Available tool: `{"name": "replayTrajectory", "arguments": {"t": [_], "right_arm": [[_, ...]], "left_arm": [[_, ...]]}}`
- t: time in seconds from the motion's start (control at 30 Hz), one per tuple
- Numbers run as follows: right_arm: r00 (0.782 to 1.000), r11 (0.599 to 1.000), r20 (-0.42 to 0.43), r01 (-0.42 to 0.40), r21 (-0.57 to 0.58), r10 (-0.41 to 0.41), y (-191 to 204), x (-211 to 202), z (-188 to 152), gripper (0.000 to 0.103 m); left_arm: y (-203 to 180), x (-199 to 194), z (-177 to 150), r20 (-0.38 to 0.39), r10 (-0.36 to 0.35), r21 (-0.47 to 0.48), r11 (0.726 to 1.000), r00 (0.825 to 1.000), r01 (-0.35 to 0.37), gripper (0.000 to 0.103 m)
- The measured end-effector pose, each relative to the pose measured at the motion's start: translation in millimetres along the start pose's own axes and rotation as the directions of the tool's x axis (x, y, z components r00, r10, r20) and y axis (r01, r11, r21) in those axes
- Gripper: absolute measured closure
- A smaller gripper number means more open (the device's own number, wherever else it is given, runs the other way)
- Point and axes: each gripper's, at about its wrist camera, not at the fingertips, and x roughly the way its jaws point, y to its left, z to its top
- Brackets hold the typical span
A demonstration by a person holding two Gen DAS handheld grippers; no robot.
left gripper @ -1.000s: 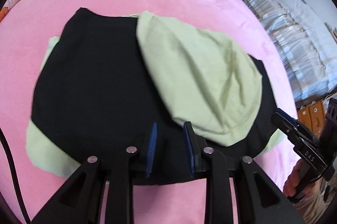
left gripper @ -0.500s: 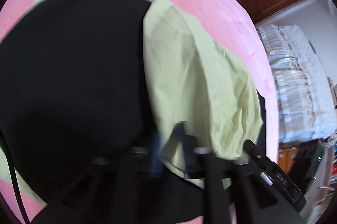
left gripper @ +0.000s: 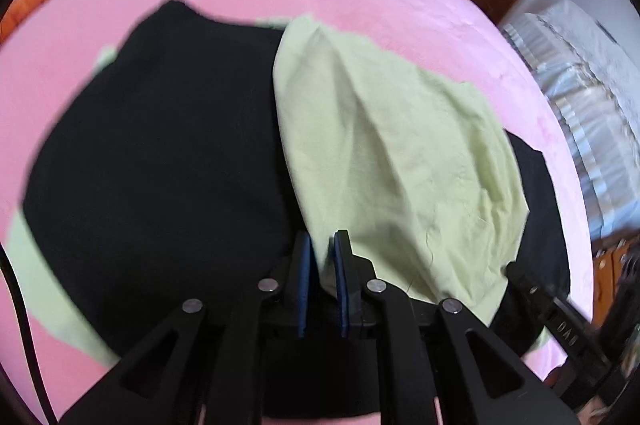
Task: Fold large clothes
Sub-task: 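Fold the held hood with both tools over onto the black folded body, then release the hood and withdraw both tools from the folded jacket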
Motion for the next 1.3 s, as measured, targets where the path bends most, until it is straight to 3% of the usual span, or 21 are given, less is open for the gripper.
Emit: {"name": "replayTrajectory", "arguments": {"t": [0.07,0.2,0.27,0.3,0.43,0.53,0.6,0.63,0.7,0.8,1.0,1.1,1.3], "right_arm": [[0.998,0.999,0.060,0.028,-0.021,-0.027,0.6,-19.5,1.9,0.083],[0.989,0.999,0.148,-0.009,-0.041,0.015,14.4,-41.4,9.2,0.083],[0.985,0.998,0.166,-0.035,-0.049,0.043,21.5,-41.2,16.5,0.083],[0.984,0.998,0.169,-0.043,-0.048,0.050,26.0,-38.0,21.5,0.083],[0.980,0.995,0.169,-0.102,-0.026,0.104,35.2,-18.2,34.4,0.083],[0.985,0.994,0.138,-0.098,-0.039,0.103,43.6,7.0,39.6,0.084],[0.990,0.995,0.106,-0.088,-0.051,0.093,41.4,24.6,38.7,0.085],[0.995,0.997,0.079,-0.052,-0.049,0.055,36.1,36.2,36.5,0.087],[0.998,0.999,0.055,-0.033,-0.038,0.035,24.2,46.9,31.2,0.103],[0.998,0.998,0.061,-0.030,-0.048,0.033,6.1,44.7,19.2,0.103],[0.998,0.999,0.064,-0.024,-0.047,0.027,5.3,30.6,8.2,0.103],[0.998,0.999,0.061,-0.018,-0.049,0.021,8.3,16.3,7.6,0.100],[0.990,0.997,0.117,-0.066,-0.049,0.072,17.7,-38.1,-0.3,0.100]], "left_arm": [[-10.5,-14.3,2.7,0.036,-0.001,0.024,1.000,0.999,0.000,0.082],[-34.4,-44.6,13.9,0.122,-0.052,0.057,0.997,0.991,0.045,0.068],[-50.8,-45.6,20.0,0.143,-0.072,0.089,0.994,0.987,0.060,0.050],[-51.2,-43.8,24.5,0.155,-0.074,0.096,0.994,0.985,0.059,0.047],[-54.4,-26.8,30.0,0.167,-0.090,0.083,0.994,0.982,0.076,0.046],[-48.8,1.2,32.3,0.125,-0.069,0.031,0.997,0.990,0.066,0.050],[-43.2,27.4,31.2,0.073,-0.018,0.015,1.000,0.997,0.017,0.054],[-40.8,36.6,28.0,0.058,0.018,0.024,1.000,0.998,-0.019,0.059],[-38.6,46.8,18.3,0.060,0.049,0.081,0.995,0.997,-0.054,0.062],[-40.8,48.2,8.8,0.081,0.066,0.151,0.985,0.995,-0.078,0.062],[-43.8,44.7,6.7,0.078,0.071,0.144,0.986,0.994,-0.082,0.062],[-50.5,30.5,9.7,0.060,0.073,0.141,0.987,0.996,-0.081,0.054],[-66.3,-26.1,0.2,0.101,0.065,0.148,0.986,0.993,-0.080,0.037]]}}
